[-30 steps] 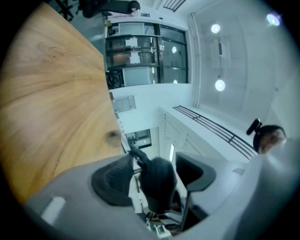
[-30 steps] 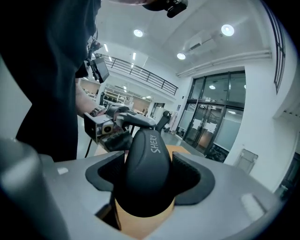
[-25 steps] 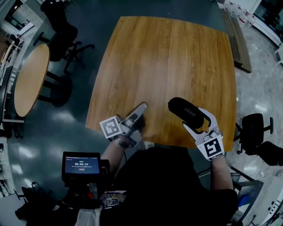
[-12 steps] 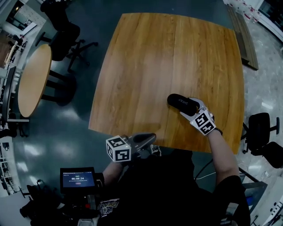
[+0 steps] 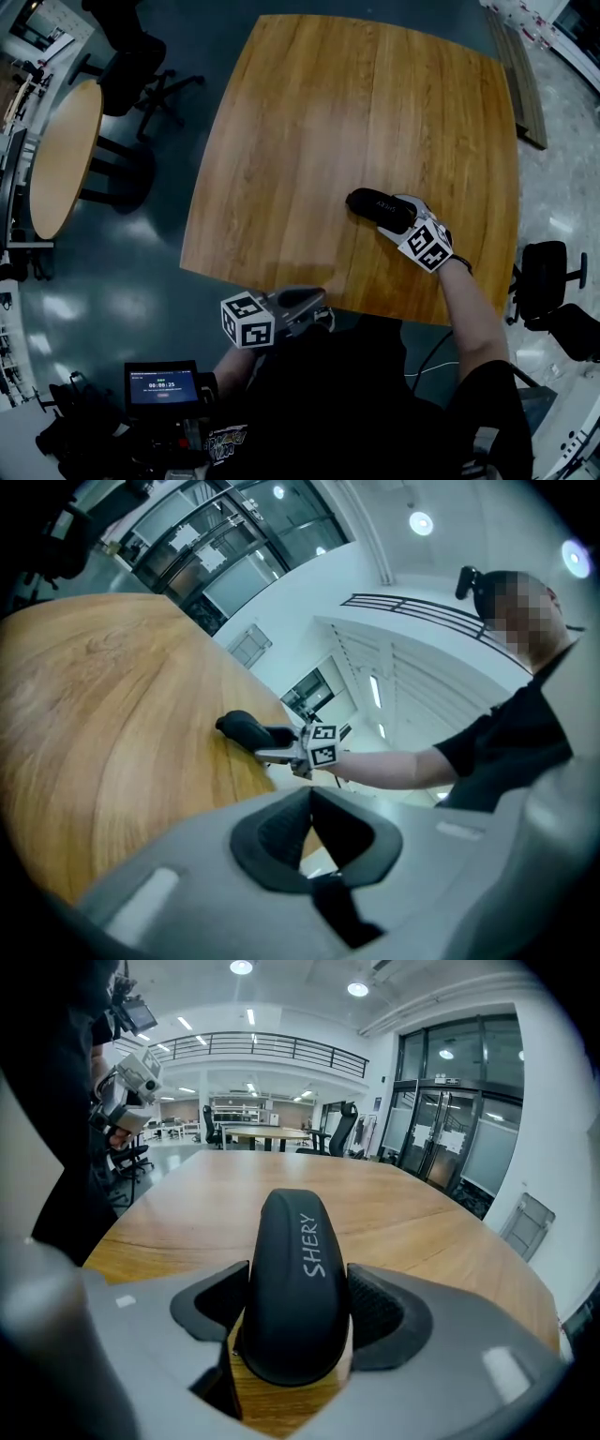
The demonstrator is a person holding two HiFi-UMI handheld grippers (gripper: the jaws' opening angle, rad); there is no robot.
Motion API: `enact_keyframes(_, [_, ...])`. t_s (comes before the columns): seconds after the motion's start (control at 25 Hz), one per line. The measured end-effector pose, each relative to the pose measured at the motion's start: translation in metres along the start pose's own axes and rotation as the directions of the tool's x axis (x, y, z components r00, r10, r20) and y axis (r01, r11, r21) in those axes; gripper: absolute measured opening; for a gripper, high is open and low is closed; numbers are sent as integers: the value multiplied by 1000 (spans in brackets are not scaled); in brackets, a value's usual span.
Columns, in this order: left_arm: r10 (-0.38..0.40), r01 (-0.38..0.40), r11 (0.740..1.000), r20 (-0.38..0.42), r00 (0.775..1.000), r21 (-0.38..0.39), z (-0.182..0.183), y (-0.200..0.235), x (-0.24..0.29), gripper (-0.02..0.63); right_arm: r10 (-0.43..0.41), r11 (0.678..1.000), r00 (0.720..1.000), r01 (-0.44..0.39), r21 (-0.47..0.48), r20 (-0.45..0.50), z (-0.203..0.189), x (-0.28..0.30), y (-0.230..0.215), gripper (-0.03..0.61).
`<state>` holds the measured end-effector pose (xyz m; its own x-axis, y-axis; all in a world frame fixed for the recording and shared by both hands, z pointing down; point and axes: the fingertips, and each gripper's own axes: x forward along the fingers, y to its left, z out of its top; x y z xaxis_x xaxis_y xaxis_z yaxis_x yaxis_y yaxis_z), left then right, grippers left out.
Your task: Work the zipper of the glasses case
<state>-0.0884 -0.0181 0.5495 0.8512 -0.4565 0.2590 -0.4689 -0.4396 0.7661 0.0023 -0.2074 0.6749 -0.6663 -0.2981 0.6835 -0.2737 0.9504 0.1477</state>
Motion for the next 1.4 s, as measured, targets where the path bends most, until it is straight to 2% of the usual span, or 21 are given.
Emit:
enact_keyframes(0.2, [-14, 14, 999, 12, 1000, -45, -3, 2, 0, 0, 24, 999, 999, -25, -29, -24, -2, 1, 0, 321])
enact_keyframes(0.36, [-13, 14, 999, 16, 1000, -37, -4, 3, -1, 0, 33, 998, 998, -36, -60, -49, -3, 0, -2, 330])
enact_keyframes(0.44, [-13, 13, 1000, 23, 1000, -23, -1, 1, -1, 0, 20, 998, 1000, -21, -50, -23, 3, -10, -4, 337])
enact_keyframes(0.56, [-17, 17, 1000, 47, 999, -2, 7, -1, -6, 2, -24, 1000, 998, 23, 16, 66, 24, -32, -5, 323])
enact_keyframes(0.6, [-24, 24, 1000, 56, 998, 6, 10, -2, -6, 14, -51, 998, 993, 46, 50, 107, 32, -43, -4, 287])
enact_keyframes(0.64, [-38, 37, 999, 61, 997, 15, 13, -4, -6, 19, -83, 994, 985, 70, 88, 150, 41, -55, -3, 206])
enact_keyframes(0.68, [-55, 53, 998, 61, 997, 28, 15, -8, -6, 30, -113, 988, 975, 88, 129, 193, 48, -68, -1, 76])
enact_keyframes(0.72, [-73, 71, 997, 56, 996, 44, 16, -11, -5, 55, -135, 980, 962, 95, 173, 236, 56, -80, 4, 6])
enact_keyframes(0.8, [-109, 105, 991, 37, 993, 86, 20, -21, -4, 58, -162, 960, 935, 76, 268, 315, 73, -102, 21, 5])
enact_keyframes(0.88, [-142, 138, 982, 20, 990, 132, 23, -32, -1, 61, -201, 922, 898, 39, 385, 392, 92, -122, 41, 5])
enact_keyframes(0.96, [-176, 171, 969, 13, 984, 177, 26, -46, 2, 49, -262, 858, 848, -13, 513, 461, 110, -143, 61, 5])
enact_keyframes(1.0, [-193, 186, 962, 18, 981, 198, 29, -54, 3, 19, -297, 821, 824, -36, 569, 482, 118, -152, 71, 5])
enact_keyframes(1.08, [-221, 208, 953, 34, 975, 222, 36, -66, 3, 3, -363, 754, 788, -66, 654, 498, 132, -168, 89, 5])
enact_keyframes(1.12, [-227, 213, 951, 39, 973, 224, 38, -70, 3, 3, -386, 732, 773, -76, 677, 504, 139, -175, 97, 5])
enact_keyframes(1.16, [-223, 209, 952, 40, 974, 224, 39, -73, 3, 3, -402, 720, 760, -84, 689, 511, 146, -182, 105, 5])
enact_keyframes(1.24, [-175, 163, 961, 32, 984, 221, 39, -70, 7, 3, -418, 714, 742, -87, 694, 523, 158, -194, 117, 5])
enact_keyframes(1.32, [-96, 88, 971, 22, 995, 223, 36, -64, 12, 3, -425, 725, 741, -67, 686, 521, 162, -204, 127, 5])
enact_keyframes(1.4, [-56, 50, 972, 19, 998, 229, 33, -64, 16, 3, -432, 732, 744, -42, 680, 510, 158, -211, 134, 5])
